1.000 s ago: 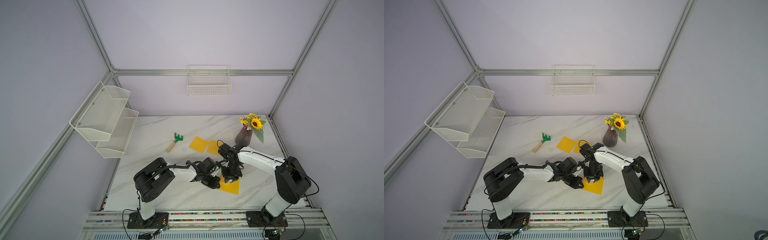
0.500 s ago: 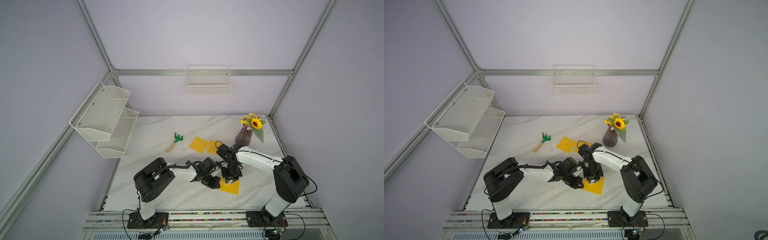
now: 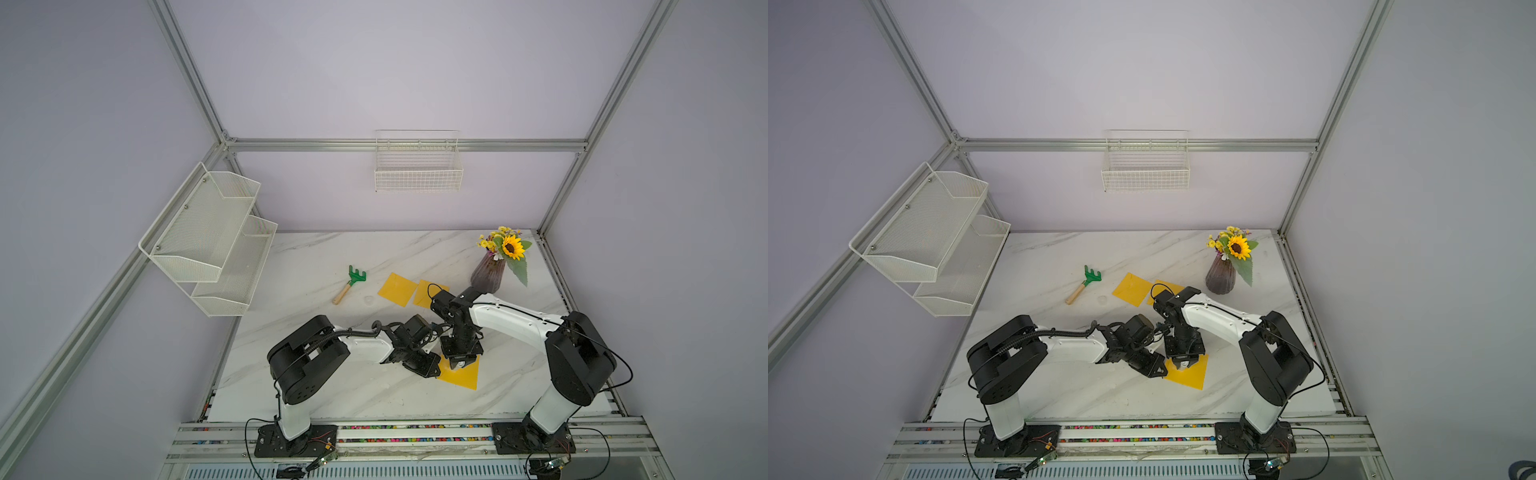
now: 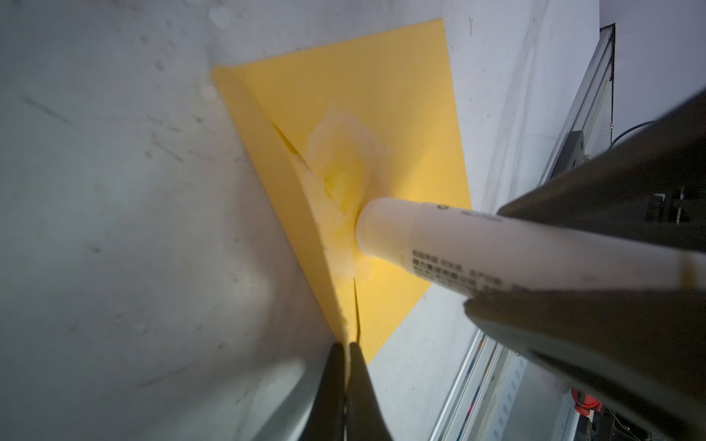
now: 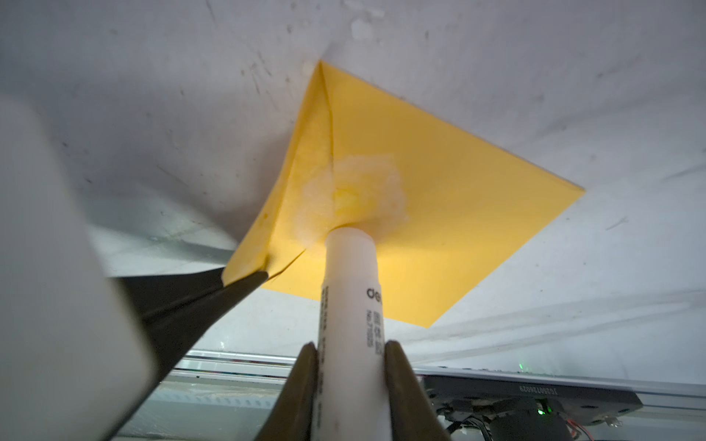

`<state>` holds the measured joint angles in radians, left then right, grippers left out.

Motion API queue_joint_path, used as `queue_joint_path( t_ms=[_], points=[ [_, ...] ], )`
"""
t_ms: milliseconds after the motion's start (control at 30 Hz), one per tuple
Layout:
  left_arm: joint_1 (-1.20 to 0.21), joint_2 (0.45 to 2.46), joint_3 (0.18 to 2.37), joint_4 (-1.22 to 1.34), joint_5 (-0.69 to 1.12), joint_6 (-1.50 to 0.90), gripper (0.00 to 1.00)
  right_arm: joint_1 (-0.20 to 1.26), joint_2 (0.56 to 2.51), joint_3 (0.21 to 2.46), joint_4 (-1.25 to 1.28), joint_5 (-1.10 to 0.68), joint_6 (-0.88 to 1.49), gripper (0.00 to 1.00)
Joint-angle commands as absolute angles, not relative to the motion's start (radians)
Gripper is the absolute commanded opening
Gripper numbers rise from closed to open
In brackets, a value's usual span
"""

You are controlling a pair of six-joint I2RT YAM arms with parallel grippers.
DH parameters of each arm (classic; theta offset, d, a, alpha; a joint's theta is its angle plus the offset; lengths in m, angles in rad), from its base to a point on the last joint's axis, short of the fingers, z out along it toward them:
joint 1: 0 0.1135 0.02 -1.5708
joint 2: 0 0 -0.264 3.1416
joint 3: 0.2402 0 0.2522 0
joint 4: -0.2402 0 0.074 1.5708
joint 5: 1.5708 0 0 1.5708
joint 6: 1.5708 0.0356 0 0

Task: Seal the envelope with a glue stick
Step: Apply the envelope at the center of the board.

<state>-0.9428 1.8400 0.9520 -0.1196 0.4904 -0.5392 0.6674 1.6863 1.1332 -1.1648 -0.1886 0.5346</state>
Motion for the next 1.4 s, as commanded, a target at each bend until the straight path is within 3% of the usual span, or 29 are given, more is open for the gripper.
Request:
queue_joint_path(
  t_ms=[0,267,367,500,933,1167,1367],
  points=[
    [-0.94,1.862,0.963,-0.131,0.471,-0.545,0.0,0.679,1.687,1.088,-1.051,-0.332,0.543,0.0],
    [-0.94,1.855,0.955,-0.119,0.482,-0.546,0.0,0.679,1.73,1.134,-1.21,0.028,0.571,0.0],
    [-0.94,1.855,0.953,-0.12,0.487,-0.545,0.0,0.679,1.741,1.146,-1.189,0.082,0.582,0.0],
    [-0.94,1.851,0.949,-0.115,0.488,-0.546,0.0,0.68,1.759,1.169,-1.12,0.073,0.599,0.0],
    [-0.94,1.842,0.936,-0.098,0.501,-0.543,0.0,0.679,1.657,1.013,-0.871,-0.216,0.623,0.0],
    [-0.94,1.836,0.934,-0.094,0.493,-0.539,0.0,0.679,1.641,1.015,-0.979,-0.309,0.571,0.0],
    [-0.942,1.83,0.937,-0.123,0.458,-0.534,0.0,0.678,1.652,1.068,-1.162,-0.17,0.546,0.0]
  ],
)
